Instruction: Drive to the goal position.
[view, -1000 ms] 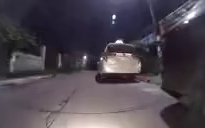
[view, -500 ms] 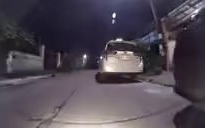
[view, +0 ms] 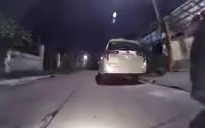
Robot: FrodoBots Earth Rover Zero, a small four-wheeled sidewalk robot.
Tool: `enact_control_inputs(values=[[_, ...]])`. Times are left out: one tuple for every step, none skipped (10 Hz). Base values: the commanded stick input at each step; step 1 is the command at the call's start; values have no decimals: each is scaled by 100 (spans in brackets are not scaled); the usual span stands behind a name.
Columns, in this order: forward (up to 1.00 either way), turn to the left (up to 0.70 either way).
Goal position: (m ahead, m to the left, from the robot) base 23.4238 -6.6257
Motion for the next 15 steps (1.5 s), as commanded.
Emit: enact_control_inputs(values=[[50,0],[50,0],[50,0],[50,0],[50,1],[50,4],[50,50],[50,50],[50,50],[50,50],[50,48],[50,26],[50,3],[50,0],[50,0]])
